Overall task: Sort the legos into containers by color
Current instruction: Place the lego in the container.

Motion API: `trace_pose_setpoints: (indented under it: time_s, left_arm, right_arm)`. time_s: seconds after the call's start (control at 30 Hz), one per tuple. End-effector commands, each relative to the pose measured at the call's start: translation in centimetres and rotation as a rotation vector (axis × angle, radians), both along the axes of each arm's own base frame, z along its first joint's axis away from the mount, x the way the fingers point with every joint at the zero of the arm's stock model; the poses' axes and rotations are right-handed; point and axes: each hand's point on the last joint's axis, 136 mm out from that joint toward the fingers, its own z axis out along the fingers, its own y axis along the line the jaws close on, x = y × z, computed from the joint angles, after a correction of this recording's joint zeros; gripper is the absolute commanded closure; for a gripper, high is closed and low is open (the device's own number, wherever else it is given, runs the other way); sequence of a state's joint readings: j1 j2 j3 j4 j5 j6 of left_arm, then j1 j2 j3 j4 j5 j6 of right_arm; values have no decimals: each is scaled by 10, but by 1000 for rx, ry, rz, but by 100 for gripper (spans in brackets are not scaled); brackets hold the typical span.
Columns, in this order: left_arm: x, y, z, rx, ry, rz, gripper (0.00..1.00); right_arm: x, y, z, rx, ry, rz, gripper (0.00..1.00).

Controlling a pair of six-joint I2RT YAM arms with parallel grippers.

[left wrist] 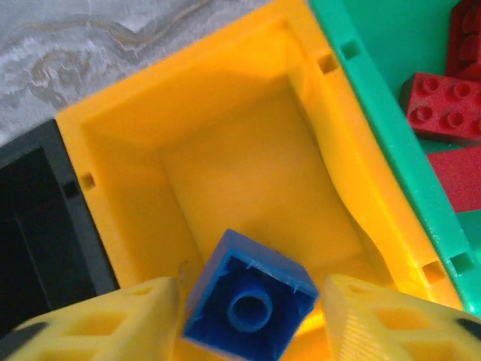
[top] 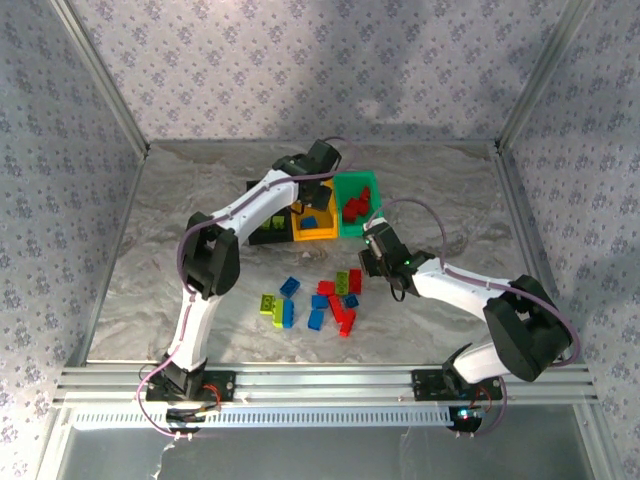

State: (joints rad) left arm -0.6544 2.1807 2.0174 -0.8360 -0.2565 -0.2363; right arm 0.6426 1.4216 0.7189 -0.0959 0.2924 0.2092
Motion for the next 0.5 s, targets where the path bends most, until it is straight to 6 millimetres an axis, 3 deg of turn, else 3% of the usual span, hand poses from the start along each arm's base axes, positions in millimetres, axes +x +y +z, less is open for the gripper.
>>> trace_pose_setpoints:
  time_s: [0.0, 0.17, 0.3, 0.47]
  left_arm:
    - [-7, 0, 16, 11, 2, -9, 39]
    - [-23, 5, 40, -13, -42, -22, 34]
    - [-50, 11, 47, -26, -43, -40, 34]
    - [-96, 25, 32, -44, -4, -57, 34]
  right_arm:
    - [5, 3, 4, -3, -13, -4, 50]
    - [5, 5, 6, 3, -17, 0, 50]
    - [5, 4, 5, -6, -14, -3, 50]
    - [4, 6, 6, 0, -14, 1, 50]
